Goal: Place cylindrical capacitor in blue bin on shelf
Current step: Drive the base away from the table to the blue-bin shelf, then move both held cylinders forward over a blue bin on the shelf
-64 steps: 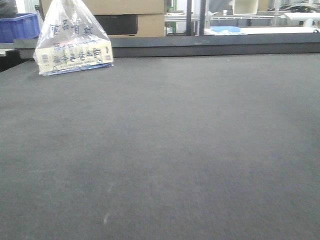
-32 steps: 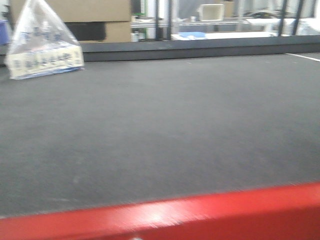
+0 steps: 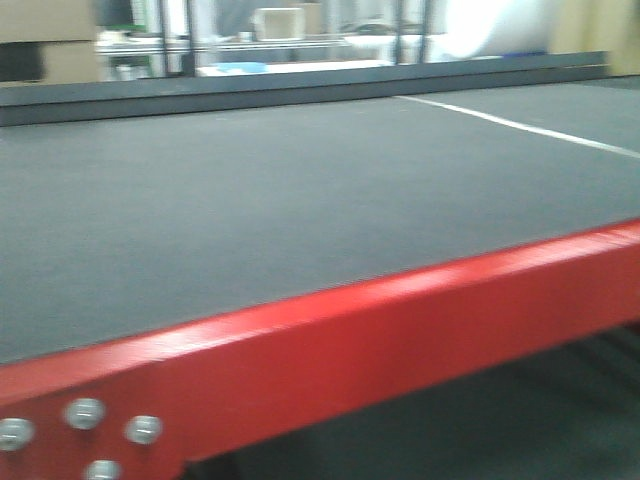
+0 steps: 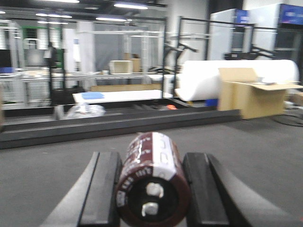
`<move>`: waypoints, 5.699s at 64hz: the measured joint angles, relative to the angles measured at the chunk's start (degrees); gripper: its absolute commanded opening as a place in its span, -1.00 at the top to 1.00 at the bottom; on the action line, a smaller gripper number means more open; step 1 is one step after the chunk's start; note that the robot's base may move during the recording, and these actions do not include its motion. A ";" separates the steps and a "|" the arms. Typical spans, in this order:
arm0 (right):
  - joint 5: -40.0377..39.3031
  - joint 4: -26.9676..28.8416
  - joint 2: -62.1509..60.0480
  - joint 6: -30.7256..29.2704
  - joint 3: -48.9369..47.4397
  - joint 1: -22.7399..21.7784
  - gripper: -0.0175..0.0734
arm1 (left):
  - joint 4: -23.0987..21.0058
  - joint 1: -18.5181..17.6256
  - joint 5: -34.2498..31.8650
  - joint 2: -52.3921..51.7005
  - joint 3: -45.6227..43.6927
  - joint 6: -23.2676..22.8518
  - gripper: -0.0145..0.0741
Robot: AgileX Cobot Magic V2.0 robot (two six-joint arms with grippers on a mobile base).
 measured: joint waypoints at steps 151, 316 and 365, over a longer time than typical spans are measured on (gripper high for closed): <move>0.22 0.00 0.00 0.00 0.00 0.00 0.97 | 0.00 0.00 0.00 0.00 0.00 0.00 0.92; 0.22 0.00 0.00 0.00 0.00 0.00 0.97 | 0.00 0.00 0.00 0.00 0.00 0.00 0.92; 0.22 0.00 0.00 0.00 0.00 0.00 0.97 | 0.00 0.00 0.00 0.00 0.00 0.00 0.92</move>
